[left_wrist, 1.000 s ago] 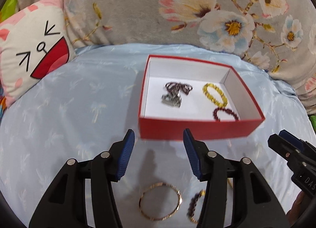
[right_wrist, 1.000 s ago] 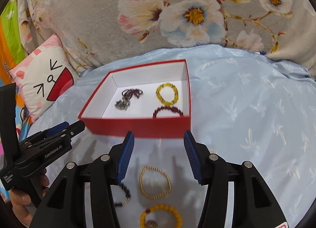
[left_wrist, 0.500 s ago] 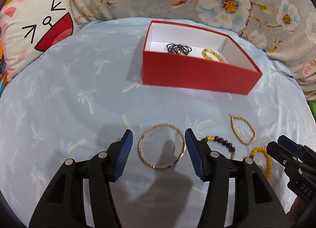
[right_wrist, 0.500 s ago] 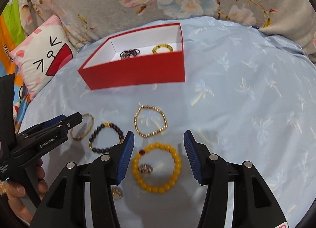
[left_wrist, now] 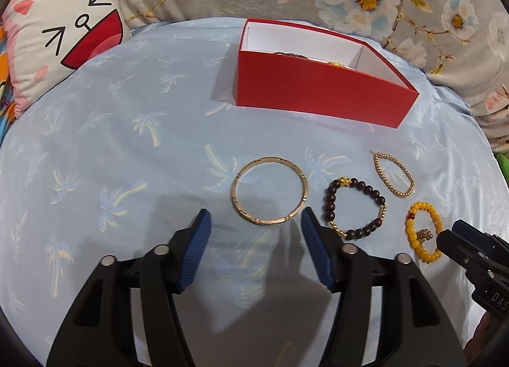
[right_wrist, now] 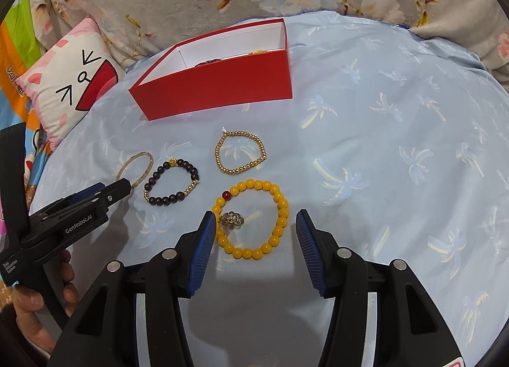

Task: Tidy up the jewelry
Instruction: 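Move both open tools back toward the gold bangle and orange bracelet, then grasp the orange bead bracelet with the right tool while the left tool grasps the gold bangle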

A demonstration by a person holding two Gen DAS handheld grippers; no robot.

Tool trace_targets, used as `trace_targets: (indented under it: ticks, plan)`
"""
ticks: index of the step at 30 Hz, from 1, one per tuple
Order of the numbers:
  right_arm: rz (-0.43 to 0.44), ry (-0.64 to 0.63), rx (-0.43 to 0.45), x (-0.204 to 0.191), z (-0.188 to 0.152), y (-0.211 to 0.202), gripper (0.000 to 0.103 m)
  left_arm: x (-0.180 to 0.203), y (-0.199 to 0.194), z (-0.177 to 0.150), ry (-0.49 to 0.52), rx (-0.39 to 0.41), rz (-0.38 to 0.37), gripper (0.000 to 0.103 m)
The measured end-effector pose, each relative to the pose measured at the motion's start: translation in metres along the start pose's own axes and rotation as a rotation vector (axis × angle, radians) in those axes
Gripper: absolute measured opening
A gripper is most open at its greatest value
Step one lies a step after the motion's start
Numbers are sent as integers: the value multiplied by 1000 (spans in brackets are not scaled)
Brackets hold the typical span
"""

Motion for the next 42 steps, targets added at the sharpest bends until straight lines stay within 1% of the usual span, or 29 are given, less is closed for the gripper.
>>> trace_targets:
  ticks: [1, 2, 10, 13, 16, 24, 29, 34, 38, 39, 40, 42]
  plan:
    - [1, 2, -1, 0, -1, 0, 51, 1, 0, 1, 4, 7, 2, 66]
    - [2, 3, -2, 0, -1, 0, 51, 3, 0, 2, 14, 14, 10, 66]
    - [3, -6, -11, 1, -1, 3, 51, 12, 13, 9, 60, 12, 62, 66]
    - [0, -7, -18, 2, -2, 6, 51, 13, 18, 13, 71, 11, 81, 65]
    - [0, -2, -24, 4, -3, 9, 51, 15, 20, 16, 77, 17, 84, 54]
    - [-2, 11, -12, 9, -2, 9, 51, 13, 20, 18, 56, 18, 69, 54]
    - [3, 28, -8, 11, 1, 9, 51, 14, 21, 17, 70, 18, 84, 54]
    - [0, -1, -17, 3, 1, 14, 51, 14, 21, 17, 67, 17, 80, 54]
    - [4, 35, 3, 10, 1, 10, 51, 15, 21, 17, 71, 17, 84, 54]
    - [1, 44, 8, 13, 2, 8, 48, 15, 21, 17, 71, 17, 84, 54]
    - [-1, 54, 14, 16, 3, 7, 40, 15, 21, 17, 72, 17, 85, 54]
    - [-4, 69, 17, 21, 5, 7, 35, 15, 21, 17, 72, 17, 84, 54]
Point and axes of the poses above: each gripper's, at about its wrist camera, not at the fingertips, and y roughly the way its jaws point, x to its right, z to its top, the point moved 10 cm from there along y, roughly the way its jaws point, and after that the axes turned 13 degrees about z, right-handed, at the moved point
